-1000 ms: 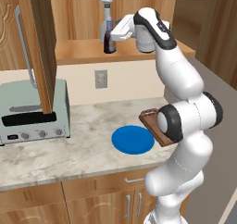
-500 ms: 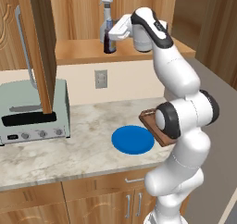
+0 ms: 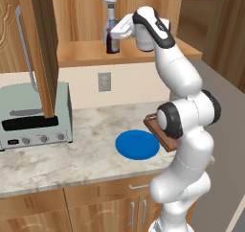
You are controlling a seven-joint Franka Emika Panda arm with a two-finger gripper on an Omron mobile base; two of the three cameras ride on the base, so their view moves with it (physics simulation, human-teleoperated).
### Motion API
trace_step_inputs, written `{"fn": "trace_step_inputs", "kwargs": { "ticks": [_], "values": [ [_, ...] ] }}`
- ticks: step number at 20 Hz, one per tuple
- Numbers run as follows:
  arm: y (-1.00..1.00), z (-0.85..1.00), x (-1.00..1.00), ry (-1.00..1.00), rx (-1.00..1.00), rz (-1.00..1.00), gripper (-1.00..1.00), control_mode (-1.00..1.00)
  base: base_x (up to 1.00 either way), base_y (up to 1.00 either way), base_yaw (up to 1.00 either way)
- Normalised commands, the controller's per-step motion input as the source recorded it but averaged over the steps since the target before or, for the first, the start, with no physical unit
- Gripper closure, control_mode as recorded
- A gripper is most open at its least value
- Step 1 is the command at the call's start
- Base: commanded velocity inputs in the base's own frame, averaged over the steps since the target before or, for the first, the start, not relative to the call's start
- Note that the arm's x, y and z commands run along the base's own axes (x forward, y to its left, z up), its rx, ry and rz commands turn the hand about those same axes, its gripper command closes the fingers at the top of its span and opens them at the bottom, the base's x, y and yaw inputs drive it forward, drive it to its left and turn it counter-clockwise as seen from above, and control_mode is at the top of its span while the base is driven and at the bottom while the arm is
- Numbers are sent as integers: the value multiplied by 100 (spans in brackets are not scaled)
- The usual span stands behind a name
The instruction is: Pick the chicken drumstick from the plate and place it on the cutting board. Then pick the condiment bottle from the cabinet and place it next to the cutting board.
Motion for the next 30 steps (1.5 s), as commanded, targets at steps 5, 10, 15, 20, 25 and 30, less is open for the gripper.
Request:
{"fn": "trace_step_inputs", "kwargs": {
  "ticks": [5, 10, 15, 20, 25, 30],
  "values": [
    [7, 0, 1, 11, 0, 0, -100, -100, 0, 0, 0],
    [19, 0, -9, 5, -1, 0, 100, -100, 0, 0, 0],
    [3, 0, -13, 0, 0, 0, 100, -100, 0, 0, 0],
    [0, 0, -3, 0, 0, 0, 100, -100, 0, 0, 0],
    [0, 1, -1, 0, 0, 0, 100, -100, 0, 0, 0],
    [0, 8, -12, 0, -1, 0, 100, -100, 0, 0, 0]
  ]
}}
